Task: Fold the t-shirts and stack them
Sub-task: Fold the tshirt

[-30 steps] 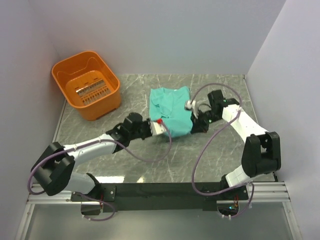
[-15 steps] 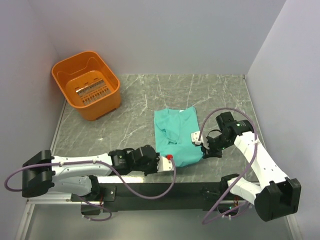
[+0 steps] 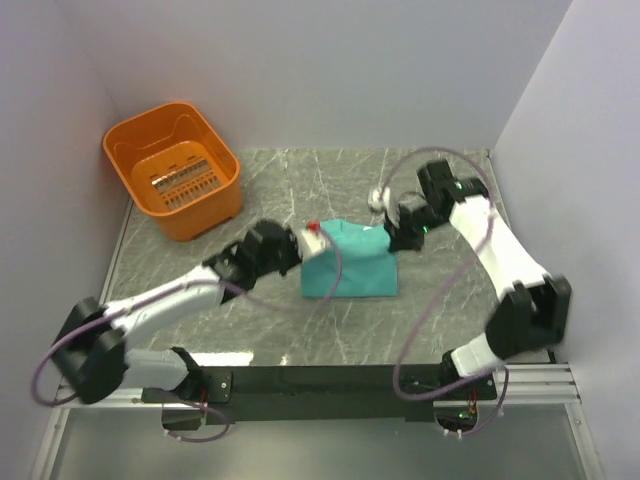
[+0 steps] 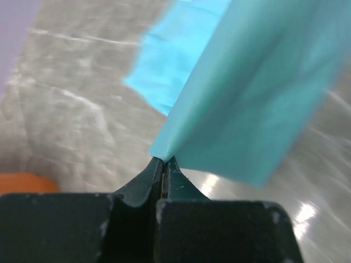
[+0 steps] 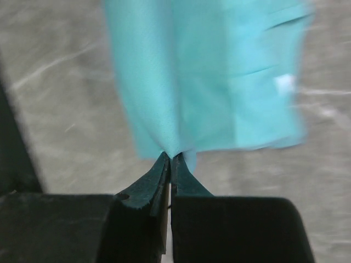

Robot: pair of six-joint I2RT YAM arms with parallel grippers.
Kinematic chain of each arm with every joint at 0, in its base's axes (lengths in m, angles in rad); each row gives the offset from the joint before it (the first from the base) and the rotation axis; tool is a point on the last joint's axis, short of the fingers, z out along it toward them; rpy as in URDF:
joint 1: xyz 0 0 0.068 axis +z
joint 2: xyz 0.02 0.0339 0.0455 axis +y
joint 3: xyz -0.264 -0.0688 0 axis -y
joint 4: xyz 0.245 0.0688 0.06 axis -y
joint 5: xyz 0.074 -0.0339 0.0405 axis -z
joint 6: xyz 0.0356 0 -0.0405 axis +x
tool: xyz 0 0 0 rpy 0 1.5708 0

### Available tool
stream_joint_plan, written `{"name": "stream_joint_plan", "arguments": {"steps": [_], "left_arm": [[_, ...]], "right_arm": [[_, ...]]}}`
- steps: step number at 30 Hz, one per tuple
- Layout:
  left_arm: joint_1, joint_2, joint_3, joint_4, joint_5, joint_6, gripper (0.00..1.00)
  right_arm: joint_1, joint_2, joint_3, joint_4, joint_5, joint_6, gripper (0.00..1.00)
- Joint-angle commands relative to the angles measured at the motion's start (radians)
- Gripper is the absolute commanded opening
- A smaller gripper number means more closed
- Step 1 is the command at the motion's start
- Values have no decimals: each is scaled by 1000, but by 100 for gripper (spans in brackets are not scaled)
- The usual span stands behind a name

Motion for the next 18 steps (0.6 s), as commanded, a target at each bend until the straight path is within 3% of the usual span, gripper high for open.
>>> {"name": "stream_joint_plan", "arguments": {"steps": [1, 5, 8, 11, 18], "left_arm": [[157, 188, 198, 180, 111, 107, 0], [247, 478, 399, 221, 160, 112, 0], [273, 647, 490, 260, 186, 111, 0], [273, 737, 536, 310, 223, 141, 0], [275, 781, 582, 363, 281, 190, 0]], "right_arm": [[-13, 195, 246, 174, 42, 199, 0], [-20, 521, 498, 231, 146, 343, 0], [-37, 651, 622, 243, 156, 423, 0], [-54, 630, 557, 310, 166, 472, 0], [-125, 480, 299, 426, 111, 521, 0]]}}
